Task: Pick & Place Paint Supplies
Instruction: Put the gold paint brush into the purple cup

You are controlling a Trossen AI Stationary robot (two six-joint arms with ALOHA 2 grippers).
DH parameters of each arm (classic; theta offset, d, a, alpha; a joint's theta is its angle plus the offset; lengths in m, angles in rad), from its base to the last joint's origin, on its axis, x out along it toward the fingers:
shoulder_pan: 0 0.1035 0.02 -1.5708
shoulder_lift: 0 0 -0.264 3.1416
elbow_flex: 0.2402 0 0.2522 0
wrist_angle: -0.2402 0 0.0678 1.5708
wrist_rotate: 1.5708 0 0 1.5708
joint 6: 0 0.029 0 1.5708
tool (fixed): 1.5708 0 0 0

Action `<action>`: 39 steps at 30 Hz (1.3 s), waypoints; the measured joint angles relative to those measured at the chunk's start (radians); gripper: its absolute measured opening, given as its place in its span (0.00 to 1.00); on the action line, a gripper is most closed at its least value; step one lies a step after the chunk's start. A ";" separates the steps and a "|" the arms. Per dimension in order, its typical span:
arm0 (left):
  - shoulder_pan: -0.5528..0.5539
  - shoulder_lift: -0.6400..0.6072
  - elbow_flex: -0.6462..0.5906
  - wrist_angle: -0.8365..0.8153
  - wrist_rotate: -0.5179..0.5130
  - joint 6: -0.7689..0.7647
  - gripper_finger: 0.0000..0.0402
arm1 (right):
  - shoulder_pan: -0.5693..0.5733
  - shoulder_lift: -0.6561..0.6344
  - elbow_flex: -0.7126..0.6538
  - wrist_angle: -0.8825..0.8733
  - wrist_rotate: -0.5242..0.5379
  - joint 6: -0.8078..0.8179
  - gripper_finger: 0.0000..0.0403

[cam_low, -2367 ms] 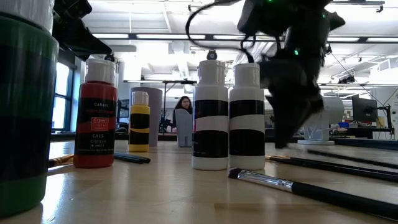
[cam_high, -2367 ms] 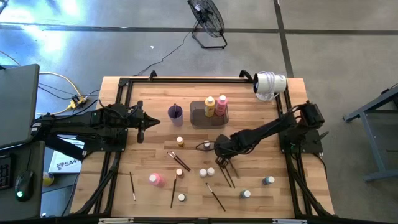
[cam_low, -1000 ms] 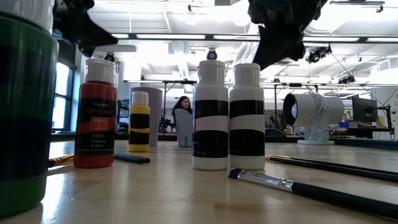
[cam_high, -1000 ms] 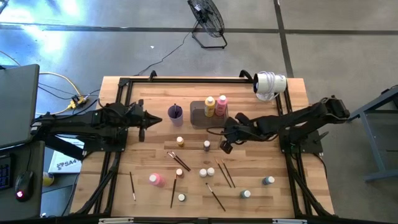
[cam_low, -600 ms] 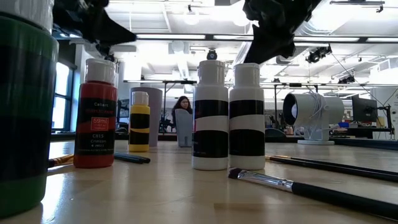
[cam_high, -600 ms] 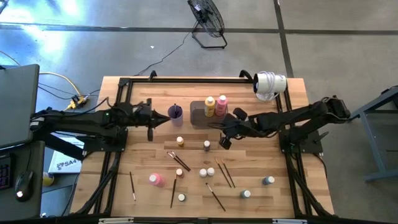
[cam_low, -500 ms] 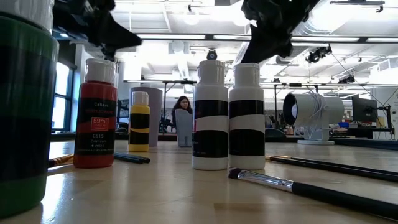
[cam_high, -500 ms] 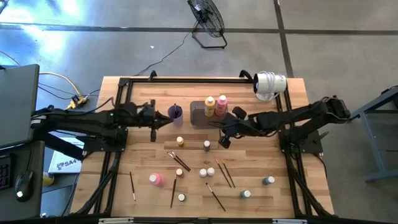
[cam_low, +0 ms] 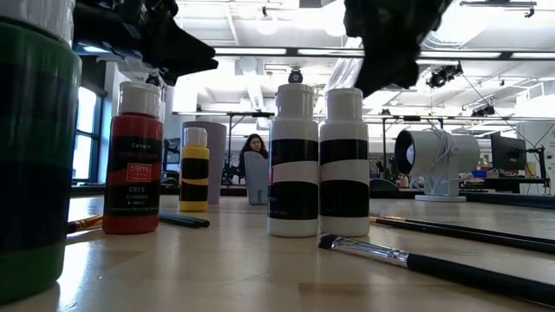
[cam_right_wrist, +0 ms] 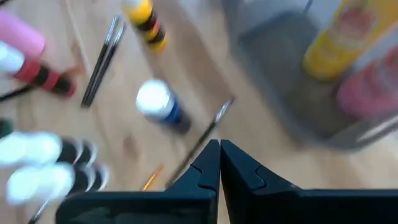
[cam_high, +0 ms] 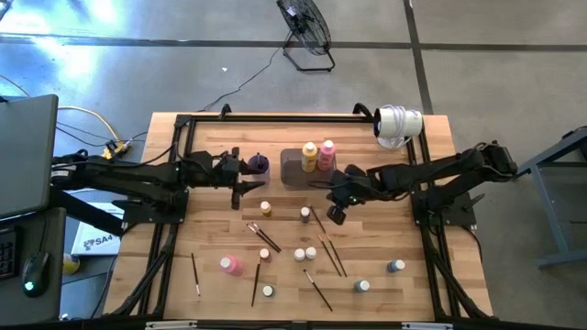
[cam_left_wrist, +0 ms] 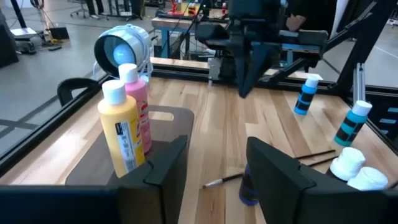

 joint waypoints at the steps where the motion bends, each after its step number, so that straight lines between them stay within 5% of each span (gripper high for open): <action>1: 0.000 -0.002 0.000 0.001 0.000 0.000 0.41 | 0.005 0.004 0.000 -0.019 -0.014 0.020 0.01; 11: 0.000 -0.002 0.000 -0.016 0.000 0.007 0.41 | 0.070 0.058 0.000 -0.123 -0.122 0.246 0.01; 22: 0.000 -0.002 0.000 -0.052 -0.005 0.007 0.41 | 0.106 0.191 0.000 -0.095 -0.100 0.420 0.01; 39: 0.000 -0.002 -0.001 -0.135 -0.009 0.007 0.41 | 0.106 0.217 0.000 -0.040 -0.119 0.462 0.01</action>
